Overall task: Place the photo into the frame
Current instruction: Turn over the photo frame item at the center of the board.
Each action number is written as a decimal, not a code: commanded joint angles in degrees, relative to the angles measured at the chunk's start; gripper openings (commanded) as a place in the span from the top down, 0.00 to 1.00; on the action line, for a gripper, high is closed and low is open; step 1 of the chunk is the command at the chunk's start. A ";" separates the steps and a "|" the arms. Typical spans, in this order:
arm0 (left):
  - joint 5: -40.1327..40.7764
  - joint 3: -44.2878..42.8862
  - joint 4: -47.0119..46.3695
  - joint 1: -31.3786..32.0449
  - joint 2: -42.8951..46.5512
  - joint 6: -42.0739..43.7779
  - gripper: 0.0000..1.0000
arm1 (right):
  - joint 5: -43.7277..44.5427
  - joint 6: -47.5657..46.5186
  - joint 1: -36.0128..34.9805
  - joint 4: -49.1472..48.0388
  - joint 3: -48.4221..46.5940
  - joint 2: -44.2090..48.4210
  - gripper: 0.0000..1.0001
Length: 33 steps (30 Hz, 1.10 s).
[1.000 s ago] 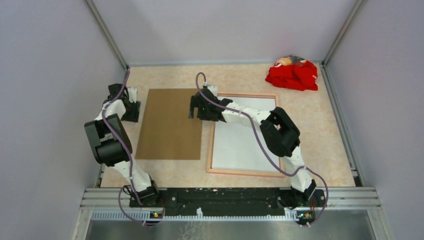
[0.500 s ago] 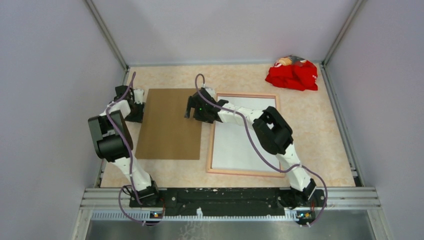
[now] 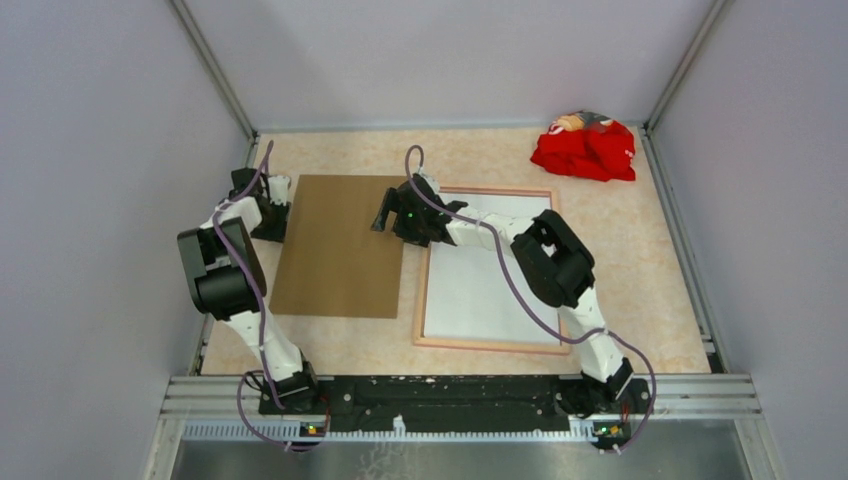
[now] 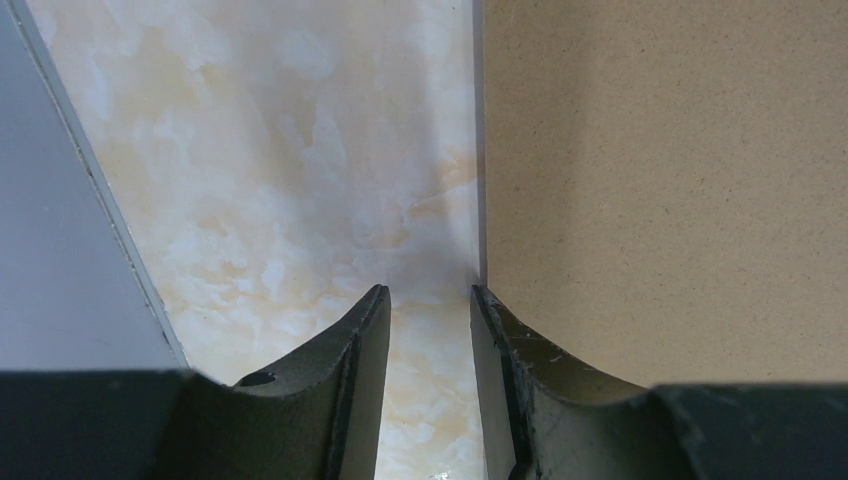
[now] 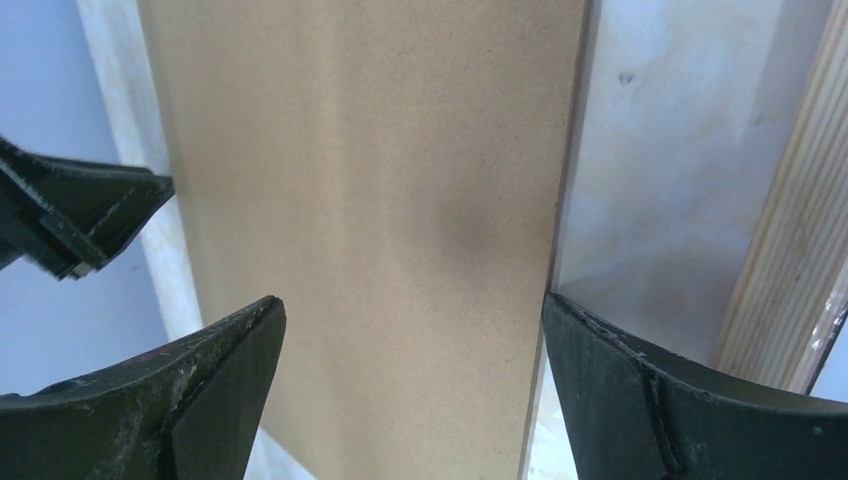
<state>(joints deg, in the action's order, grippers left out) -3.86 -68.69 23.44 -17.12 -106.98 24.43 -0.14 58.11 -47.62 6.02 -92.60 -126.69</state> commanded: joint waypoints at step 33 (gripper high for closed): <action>-10.05 7.78 7.69 5.97 -0.25 0.30 0.57 | -18.06 12.40 -3.64 -41.08 12.35 12.58 0.16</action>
<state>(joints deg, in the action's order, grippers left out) -8.73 -64.90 19.81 -12.58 -104.62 26.50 -23.07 72.93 -50.87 -40.51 -82.08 -117.47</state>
